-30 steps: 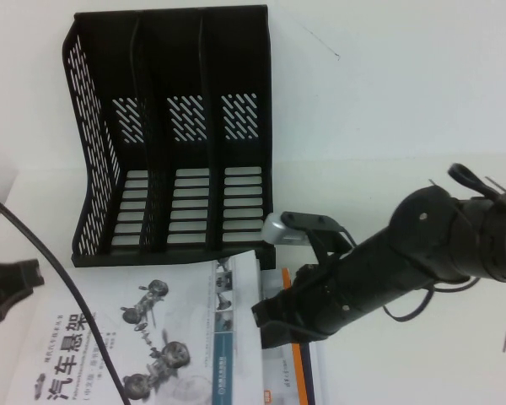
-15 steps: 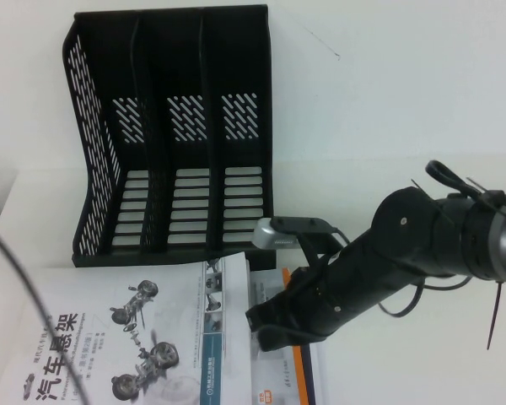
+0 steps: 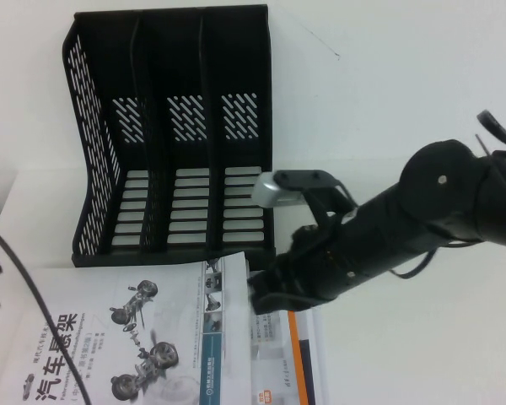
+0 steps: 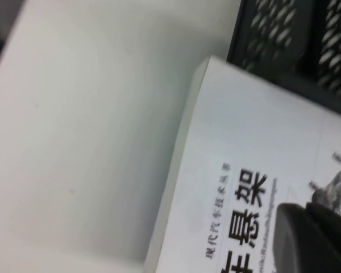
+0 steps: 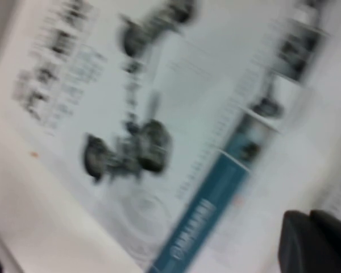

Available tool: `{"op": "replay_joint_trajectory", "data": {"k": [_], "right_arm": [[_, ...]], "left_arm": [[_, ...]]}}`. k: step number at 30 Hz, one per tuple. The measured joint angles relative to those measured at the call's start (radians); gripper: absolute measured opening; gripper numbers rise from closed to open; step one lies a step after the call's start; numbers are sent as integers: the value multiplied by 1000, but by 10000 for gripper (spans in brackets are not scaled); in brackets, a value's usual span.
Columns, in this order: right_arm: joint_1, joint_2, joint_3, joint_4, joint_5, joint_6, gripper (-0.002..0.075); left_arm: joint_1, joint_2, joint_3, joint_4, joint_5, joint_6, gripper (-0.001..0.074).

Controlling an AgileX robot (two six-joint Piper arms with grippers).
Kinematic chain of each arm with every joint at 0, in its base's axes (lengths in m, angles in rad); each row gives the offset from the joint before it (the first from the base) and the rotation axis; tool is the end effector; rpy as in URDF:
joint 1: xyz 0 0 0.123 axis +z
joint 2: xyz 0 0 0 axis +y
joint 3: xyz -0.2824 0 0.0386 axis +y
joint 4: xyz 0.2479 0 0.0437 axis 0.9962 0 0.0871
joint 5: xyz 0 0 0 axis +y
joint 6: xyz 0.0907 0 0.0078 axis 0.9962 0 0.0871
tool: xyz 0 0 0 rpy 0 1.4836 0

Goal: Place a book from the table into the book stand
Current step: Pick up the book with your left arm

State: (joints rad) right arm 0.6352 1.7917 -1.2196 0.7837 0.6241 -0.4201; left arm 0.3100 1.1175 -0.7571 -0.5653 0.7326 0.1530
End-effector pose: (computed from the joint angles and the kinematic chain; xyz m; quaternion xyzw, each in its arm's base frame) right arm 0.2830 0.2554 0.2248 -0.2365 0.9035 0.3092 0.1793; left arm 0.2096 0.0328 0.2794 -0.2190 0.9079 -0.1692 0.3149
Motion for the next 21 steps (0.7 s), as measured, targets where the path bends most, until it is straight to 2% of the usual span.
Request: {"op": "replay_joint_trajectory", "data": {"k": [3, 7, 14, 18, 21], "right_arm": [[4, 26, -13, 86, -5, -73, 4], [6, 77, -32, 186, -5, -162, 4], [8, 159, -45, 258, -39, -225, 4], [8, 191, -47, 264, -56, -232, 4], [8, 201, -48, 275, -58, -232, 4]], "left_arm": [[9, 59, -2, -29, 13, 23, -3], [67, 134, -37, -83, 56, 60, -2], [211, 268, -110, -393, 300, 356, -3], [249, 385, -140, -509, 423, 509, -2], [262, 469, -172, -542, 441, 572, 13]]}}
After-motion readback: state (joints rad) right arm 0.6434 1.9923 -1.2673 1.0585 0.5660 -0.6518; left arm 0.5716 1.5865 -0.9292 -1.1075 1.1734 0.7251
